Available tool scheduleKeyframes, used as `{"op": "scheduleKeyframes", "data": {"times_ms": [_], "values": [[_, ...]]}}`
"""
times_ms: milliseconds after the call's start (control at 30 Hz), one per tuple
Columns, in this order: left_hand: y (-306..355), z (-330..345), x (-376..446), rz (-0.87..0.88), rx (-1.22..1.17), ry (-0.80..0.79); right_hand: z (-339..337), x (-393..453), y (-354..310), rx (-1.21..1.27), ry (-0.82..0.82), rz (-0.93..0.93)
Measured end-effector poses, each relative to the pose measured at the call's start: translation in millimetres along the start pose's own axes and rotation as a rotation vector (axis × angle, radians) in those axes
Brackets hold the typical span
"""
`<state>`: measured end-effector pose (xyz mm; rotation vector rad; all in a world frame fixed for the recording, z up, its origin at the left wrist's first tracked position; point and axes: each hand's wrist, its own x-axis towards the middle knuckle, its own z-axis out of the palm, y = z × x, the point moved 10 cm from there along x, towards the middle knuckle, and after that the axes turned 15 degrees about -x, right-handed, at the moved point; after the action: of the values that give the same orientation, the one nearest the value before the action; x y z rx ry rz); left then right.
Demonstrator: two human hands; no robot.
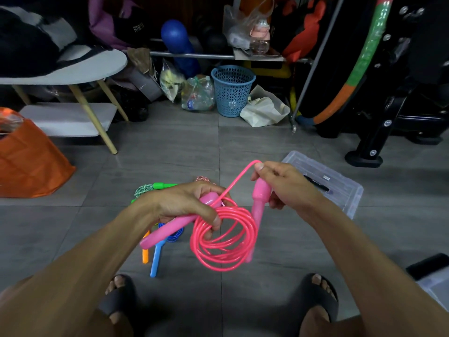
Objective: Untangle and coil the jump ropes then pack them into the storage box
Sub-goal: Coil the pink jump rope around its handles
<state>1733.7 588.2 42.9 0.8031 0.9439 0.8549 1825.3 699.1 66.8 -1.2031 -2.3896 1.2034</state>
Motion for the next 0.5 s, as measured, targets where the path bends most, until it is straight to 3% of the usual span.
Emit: {"op": "scheduleKeyframes", "data": {"times_ms": [233, 500], "values": [[-1.7, 3.1, -1.5, -0.003, 0.027, -0.041, 3.7, -6.2, -3.8, 0.491, -0.231, 0.025], [7.1, -0.9, -0.8, 0.071, 0.037, 0.047, -6.6, -4.5, 7.1, 0.551, -0.026, 0.058]]}}
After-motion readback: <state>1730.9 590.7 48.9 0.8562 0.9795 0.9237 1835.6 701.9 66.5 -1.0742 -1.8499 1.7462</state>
